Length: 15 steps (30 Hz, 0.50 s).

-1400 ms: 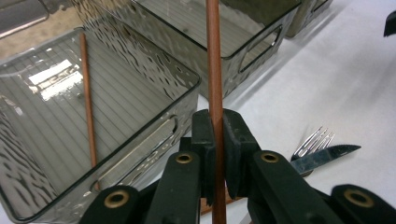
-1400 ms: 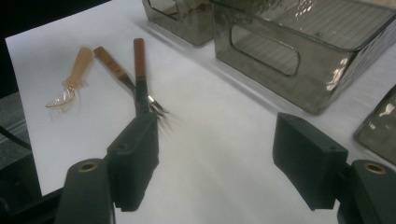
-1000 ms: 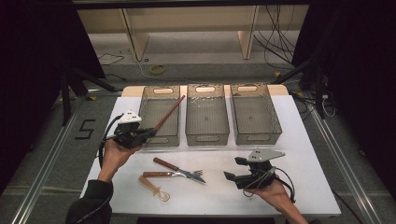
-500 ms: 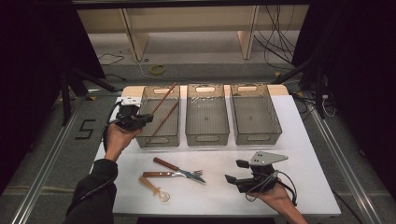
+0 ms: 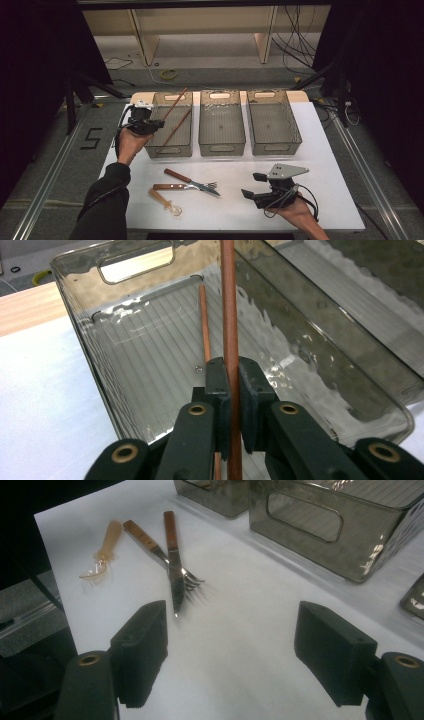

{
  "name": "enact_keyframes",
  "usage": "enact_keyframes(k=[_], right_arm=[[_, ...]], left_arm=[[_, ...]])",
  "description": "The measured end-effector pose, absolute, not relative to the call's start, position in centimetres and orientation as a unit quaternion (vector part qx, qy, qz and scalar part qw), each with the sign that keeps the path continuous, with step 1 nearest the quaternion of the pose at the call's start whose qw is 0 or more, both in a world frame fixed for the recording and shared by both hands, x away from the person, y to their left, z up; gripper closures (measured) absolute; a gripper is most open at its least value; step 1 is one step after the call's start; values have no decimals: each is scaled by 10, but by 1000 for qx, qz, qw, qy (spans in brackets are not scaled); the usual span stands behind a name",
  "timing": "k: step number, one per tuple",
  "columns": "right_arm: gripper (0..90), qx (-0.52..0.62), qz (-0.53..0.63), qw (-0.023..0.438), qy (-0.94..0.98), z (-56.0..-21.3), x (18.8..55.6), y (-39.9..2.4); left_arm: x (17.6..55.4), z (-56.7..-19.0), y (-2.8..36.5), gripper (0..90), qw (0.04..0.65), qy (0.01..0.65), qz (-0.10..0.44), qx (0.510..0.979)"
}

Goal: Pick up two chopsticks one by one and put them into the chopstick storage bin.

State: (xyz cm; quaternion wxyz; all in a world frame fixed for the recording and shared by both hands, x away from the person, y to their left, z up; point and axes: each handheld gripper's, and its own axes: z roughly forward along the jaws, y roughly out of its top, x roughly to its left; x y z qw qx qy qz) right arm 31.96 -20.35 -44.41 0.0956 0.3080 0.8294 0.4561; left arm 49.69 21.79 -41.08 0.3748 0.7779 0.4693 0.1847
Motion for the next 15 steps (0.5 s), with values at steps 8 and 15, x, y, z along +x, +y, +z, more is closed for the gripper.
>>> enact_keyframes(k=[8, 15], right_arm=[[303, 305, 459, 94, 829, -443, 319, -205], [303, 302, 462, 90, 829, -443, 318, -204]], left_arm=[[506, -416, 217, 838, 370, 479, 181, 775], [515, -423, 219, 837, 374, 496, 171, 765]])
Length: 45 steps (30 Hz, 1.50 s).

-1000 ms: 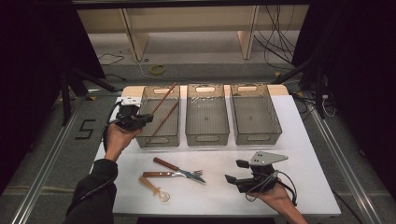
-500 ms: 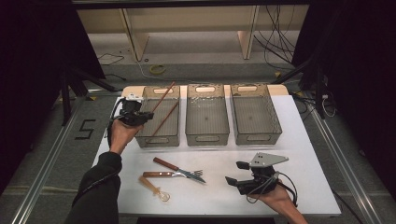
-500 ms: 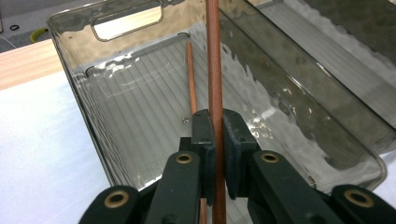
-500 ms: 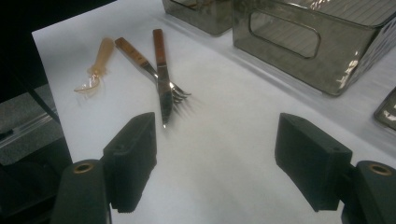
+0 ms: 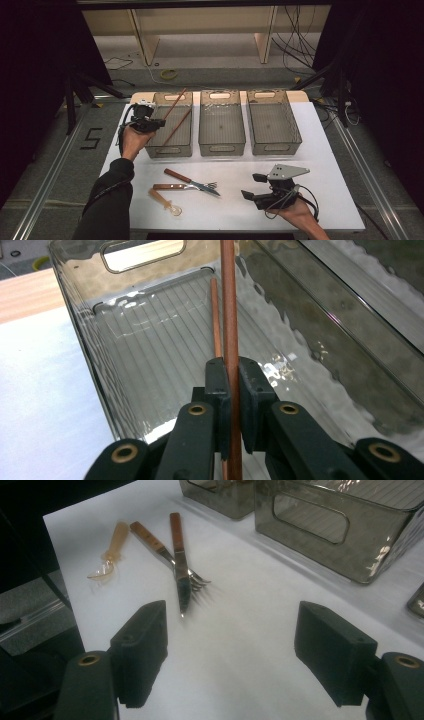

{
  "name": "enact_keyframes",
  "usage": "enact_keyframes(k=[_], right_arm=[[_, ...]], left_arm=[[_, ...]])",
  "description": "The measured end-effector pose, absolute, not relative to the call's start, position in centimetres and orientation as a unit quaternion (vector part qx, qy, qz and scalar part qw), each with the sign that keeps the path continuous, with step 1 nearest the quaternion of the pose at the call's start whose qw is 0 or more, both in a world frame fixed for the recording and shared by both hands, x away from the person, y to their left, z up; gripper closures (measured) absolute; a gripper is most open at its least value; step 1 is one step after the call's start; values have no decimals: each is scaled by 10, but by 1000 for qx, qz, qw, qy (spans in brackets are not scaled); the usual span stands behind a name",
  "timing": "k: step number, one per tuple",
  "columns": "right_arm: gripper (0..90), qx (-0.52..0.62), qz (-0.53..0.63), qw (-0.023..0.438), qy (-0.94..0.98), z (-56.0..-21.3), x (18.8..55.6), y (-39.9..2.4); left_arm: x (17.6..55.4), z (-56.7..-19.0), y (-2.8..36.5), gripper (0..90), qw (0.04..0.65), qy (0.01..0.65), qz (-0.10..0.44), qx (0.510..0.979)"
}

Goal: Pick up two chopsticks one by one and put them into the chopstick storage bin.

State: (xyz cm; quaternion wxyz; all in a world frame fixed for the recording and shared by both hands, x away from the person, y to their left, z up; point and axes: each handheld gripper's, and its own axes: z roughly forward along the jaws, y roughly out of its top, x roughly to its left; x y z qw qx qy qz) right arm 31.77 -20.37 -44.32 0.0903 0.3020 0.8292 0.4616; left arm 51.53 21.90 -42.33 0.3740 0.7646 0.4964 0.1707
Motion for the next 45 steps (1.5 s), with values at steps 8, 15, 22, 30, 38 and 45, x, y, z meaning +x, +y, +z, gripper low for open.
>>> enact_keyframes(k=[8, 15, 22, 30, 38, 45], right_arm=[[303, 300, 461, 87, 830, -443, 317, -204], [303, 299, 458, 84, 833, -444, 318, -204], [303, 300, 465, 84, 829, -442, 317, -207], [303, 301, 467, 84, 827, -441, 316, -207], [303, 298, 466, 85, 829, -441, 316, -207], [303, 297, 467, 87, 828, -442, 315, -209]], left_arm=[[522, -431, 218, 832, 357, 502, 166, 770], [521, -427, 214, 590, 351, 498, 155, 777], [494, -405, 208, 393, 394, 454, 135, 788], [454, -400, 199, 315, 409, 398, 121, 812], [426, -399, 199, 271, 393, 365, 120, 835], [406, -399, 196, 259, 355, 320, 121, 870]])
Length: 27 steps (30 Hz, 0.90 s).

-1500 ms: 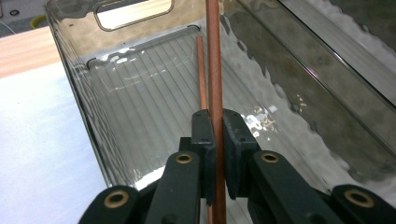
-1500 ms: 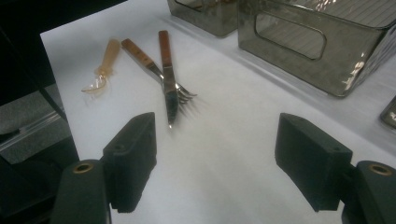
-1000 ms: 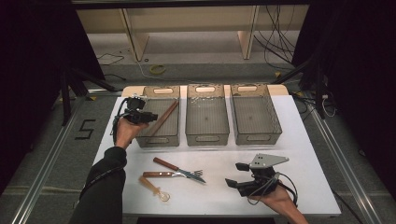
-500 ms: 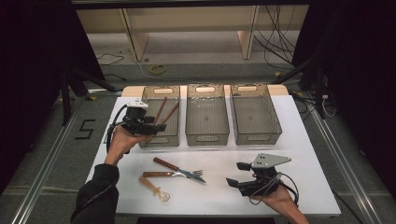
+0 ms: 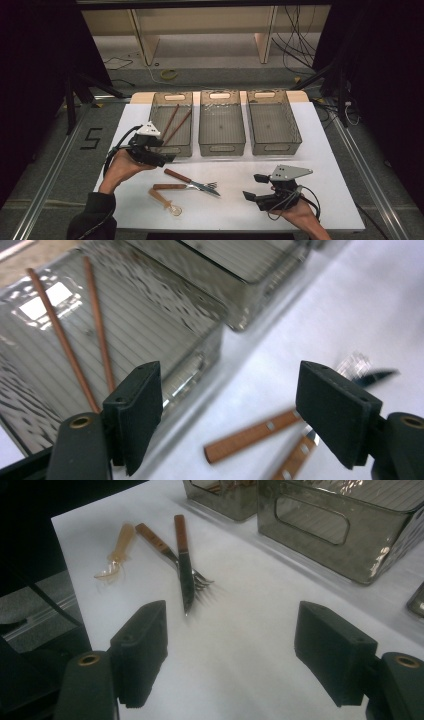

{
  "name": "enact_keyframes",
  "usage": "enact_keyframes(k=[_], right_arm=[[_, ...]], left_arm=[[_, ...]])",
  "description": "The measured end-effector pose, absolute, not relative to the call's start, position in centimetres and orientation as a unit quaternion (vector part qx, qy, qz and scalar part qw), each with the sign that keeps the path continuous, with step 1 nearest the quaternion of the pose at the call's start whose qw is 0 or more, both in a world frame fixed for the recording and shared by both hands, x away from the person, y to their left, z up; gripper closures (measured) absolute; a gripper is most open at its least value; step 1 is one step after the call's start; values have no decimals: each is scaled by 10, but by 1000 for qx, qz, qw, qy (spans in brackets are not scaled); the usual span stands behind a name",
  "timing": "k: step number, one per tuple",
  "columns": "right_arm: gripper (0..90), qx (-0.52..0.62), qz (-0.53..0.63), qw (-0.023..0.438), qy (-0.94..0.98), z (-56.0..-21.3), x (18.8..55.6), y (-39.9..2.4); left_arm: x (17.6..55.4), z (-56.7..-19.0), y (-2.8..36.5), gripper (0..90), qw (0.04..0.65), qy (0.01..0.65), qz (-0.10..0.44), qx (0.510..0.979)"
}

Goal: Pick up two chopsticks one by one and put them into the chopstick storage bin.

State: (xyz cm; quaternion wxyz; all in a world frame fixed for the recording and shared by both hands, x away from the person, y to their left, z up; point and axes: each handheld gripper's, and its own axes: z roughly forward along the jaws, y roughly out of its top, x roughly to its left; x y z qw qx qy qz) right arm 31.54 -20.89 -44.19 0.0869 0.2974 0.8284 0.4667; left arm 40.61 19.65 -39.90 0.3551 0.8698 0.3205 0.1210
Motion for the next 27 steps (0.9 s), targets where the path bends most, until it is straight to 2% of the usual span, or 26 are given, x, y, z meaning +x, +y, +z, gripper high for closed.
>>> enact_keyframes(k=[7, 27], right_arm=[[303, 297, 466, 85, 829, -442, 316, -208], [303, 298, 469, 87, 827, -443, 316, -209]], left_arm=[[389, -406, 193, 238, 318, 286, 108, 897], [370, -425, 194, 211, 279, 252, 82, 923]])
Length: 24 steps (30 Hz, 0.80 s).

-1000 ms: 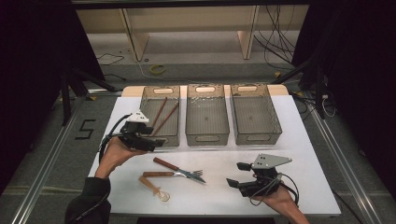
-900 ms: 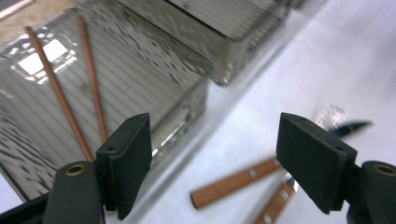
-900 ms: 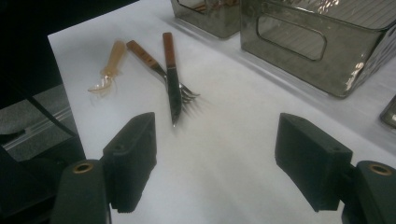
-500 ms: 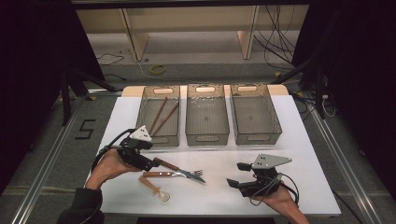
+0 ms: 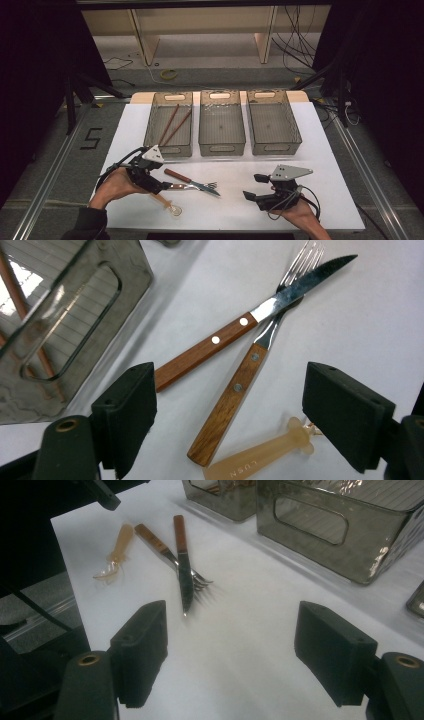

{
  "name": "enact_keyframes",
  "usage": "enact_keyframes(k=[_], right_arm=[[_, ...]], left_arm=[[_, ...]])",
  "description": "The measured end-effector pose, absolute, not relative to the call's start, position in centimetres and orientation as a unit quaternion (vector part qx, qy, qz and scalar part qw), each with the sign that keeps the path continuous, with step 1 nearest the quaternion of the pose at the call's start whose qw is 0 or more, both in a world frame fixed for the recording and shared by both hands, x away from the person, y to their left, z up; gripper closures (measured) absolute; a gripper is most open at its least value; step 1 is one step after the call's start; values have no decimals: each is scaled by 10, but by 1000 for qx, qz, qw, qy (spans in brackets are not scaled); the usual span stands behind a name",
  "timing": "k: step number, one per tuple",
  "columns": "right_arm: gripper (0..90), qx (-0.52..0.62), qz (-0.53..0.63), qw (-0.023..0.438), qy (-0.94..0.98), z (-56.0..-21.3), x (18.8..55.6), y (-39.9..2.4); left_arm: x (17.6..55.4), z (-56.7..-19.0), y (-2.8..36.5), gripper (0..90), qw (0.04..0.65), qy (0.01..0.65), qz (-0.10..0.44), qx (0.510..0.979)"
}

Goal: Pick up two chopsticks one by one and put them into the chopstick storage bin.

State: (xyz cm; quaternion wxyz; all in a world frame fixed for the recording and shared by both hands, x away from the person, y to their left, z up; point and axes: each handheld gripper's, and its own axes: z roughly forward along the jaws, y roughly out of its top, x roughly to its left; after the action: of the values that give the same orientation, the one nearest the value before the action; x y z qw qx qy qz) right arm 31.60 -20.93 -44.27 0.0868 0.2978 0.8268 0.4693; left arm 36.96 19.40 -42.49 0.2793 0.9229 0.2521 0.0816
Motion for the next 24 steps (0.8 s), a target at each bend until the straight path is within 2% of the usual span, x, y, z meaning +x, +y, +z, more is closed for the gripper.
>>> enact_keyframes(k=[14, 24], right_arm=[[303, 295, 469, 81, 828, -444, 317, -209], [303, 294, 468, 76, 830, -446, 320, -208]], left_arm=[[361, -425, 198, 229, 246, 221, 78, 941], [356, -435, 194, 264, 220, 200, 57, 953]])
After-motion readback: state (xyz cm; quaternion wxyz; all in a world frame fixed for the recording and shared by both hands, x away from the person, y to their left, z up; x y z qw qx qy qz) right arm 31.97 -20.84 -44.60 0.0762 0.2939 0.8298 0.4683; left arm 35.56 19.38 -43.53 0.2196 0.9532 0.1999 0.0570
